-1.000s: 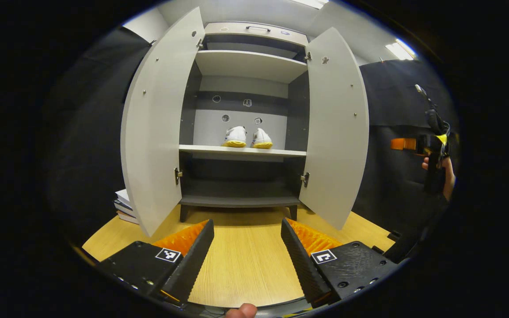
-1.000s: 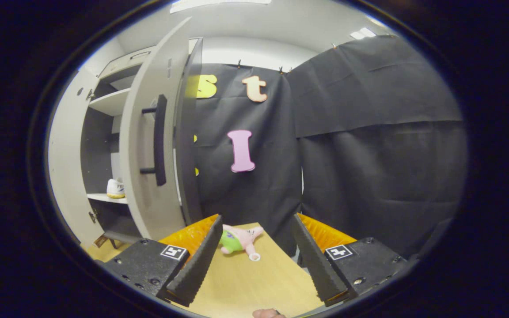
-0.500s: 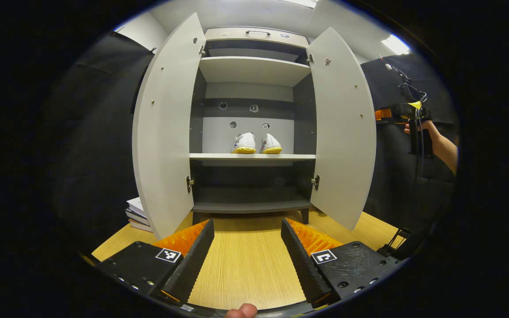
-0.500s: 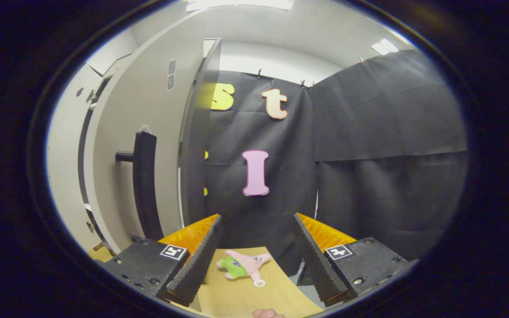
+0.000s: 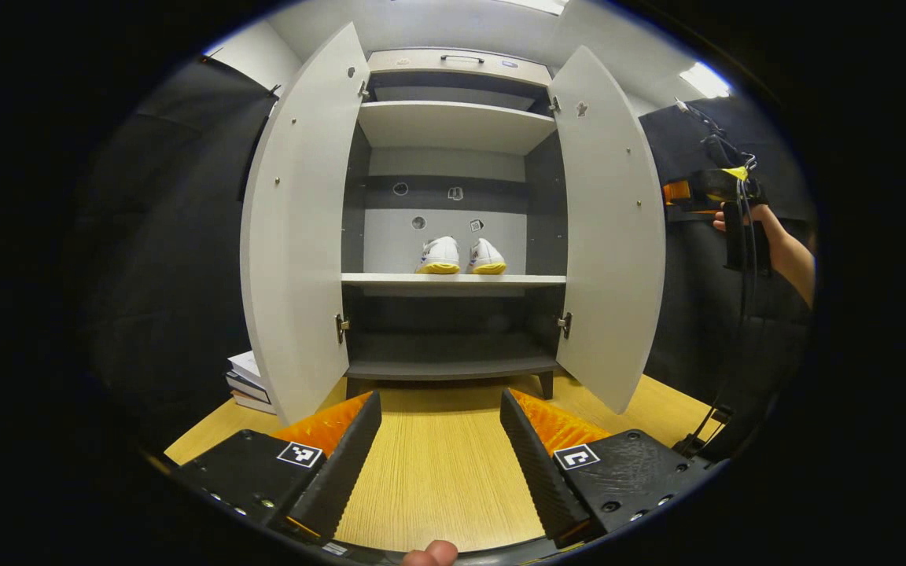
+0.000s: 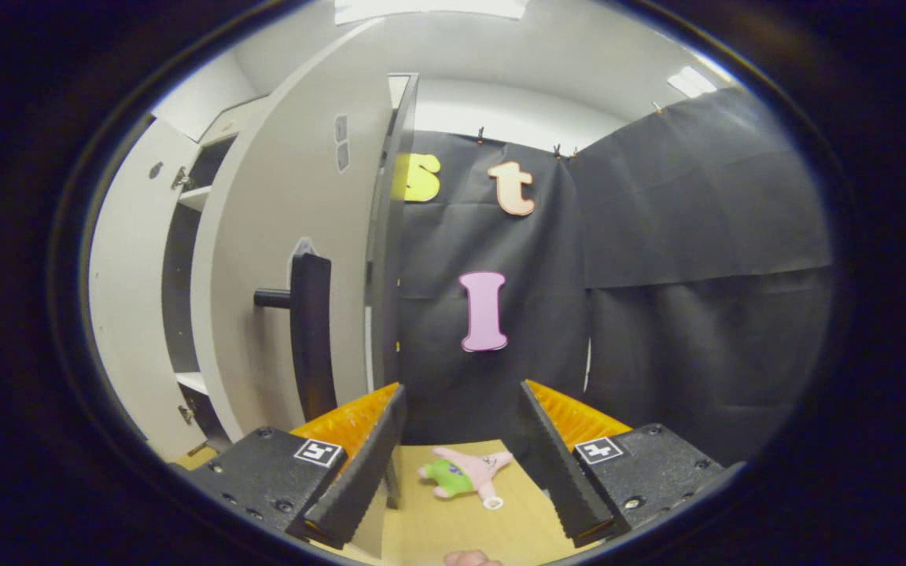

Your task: Grab one shoe with the right hand and put it into the shoe cabinet, grab the other shoe with the left hand and put it into the shoe cabinet; then close the right door with the right hand and the left door with the left hand.

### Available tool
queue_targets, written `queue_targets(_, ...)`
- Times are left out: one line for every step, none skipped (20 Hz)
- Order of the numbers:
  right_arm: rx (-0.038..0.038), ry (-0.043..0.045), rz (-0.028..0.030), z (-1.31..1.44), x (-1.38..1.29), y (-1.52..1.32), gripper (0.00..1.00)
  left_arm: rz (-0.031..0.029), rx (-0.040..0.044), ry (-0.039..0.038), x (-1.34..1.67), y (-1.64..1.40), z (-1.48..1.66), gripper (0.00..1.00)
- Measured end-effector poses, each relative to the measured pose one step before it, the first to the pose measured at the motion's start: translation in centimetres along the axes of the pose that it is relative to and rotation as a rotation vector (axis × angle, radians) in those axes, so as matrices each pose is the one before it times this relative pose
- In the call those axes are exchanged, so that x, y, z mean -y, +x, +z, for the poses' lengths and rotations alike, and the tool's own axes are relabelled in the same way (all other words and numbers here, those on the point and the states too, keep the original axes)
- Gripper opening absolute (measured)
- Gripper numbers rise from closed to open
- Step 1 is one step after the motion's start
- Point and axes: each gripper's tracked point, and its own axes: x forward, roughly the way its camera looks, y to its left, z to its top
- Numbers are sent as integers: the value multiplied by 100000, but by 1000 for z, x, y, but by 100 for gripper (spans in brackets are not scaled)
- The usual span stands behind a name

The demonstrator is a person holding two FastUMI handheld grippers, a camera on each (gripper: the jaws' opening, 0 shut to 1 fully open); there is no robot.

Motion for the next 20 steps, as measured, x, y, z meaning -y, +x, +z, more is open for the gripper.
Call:
queue_targets(980, -1164, 748, 301, -824, -209, 89, 286, 239, 255, -150, -49, 82, 91)
queue_targets(699, -1013, 879, 190, -1015, -236, 93, -78, 127, 212, -83, 26, 103, 91)
queue_targets(371, 323, 1390, -32, -1366, -306, 93, 25, 2, 80, -114, -76, 67, 91)
queue_targets(-310, 910, 2236, -15, -1442, -128, 93, 109, 48, 79, -106, -72, 60, 91)
queue_targets(-289, 493, 2733, -90, -1418, 75, 93, 391, 209, 176, -130, -104, 23, 91)
queue_targets(369, -66, 2184, 137, -1520, 122, 93, 451, 202, 472, -254, -126, 14, 91)
queue_targets(252, -984, 1490, 71, -1215, 145, 93, 152, 49, 467, -190, -51, 97, 91)
queue_targets(382, -1141, 1700, 198, -1336, 399, 93, 316, 115, 269, -206, -59, 24, 91)
queue_targets(159, -658, 2301, -95, -1598, 388, 93, 329, 109, 25, -65, -228, 33, 91)
queue_targets(-210, 713, 3052, -62, -1801, 557, 89, 486, -150, -157, -221, -184, -116, 91)
queue_targets(-877, 1082, 3534, -352, -1791, 711, 93, 451, -290, -258, -198, -133, -161, 91)
queue_targets(-282, 304, 2833, -90, -1546, 902, 89, 674, -309, -158, -296, -86, -45, 91)
queue_targets(-741, -170, 680, 18, -796, 720, 93, 770, -155, -53, -272, -108, -58, 91)
queue_targets(272, 404, -1219, 17, -427, 543, 93, 865, -135, 5, -323, -257, 49, 91)
queue_targets(-618, 926, -1060, -115, -158, 182, 93, 1021, -16, 95, -418, -131, -16, 91)
queue_targets(740, 2121, -66, 88, 10, -184, 92, 1147, -86, 70, -399, -217, -85, 91)
queue_targets(1489, 2569, 1516, 448, -159, -465, 92, 1156, -203, -32, -504, -11, -133, 91)
queue_targets(436, 2405, 1332, 242, 30, -705, 95, 1063, -239, -227, -434, -75, -130, 91)
queue_targets(-143, 1676, -32, -101, 538, -988, 91, 758, -512, -266, -389, -207, -208, 91)
queue_targets(-91, 1272, 617, -190, 226, -960, 94, 950, -565, -113, -409, 26, -148, 91)
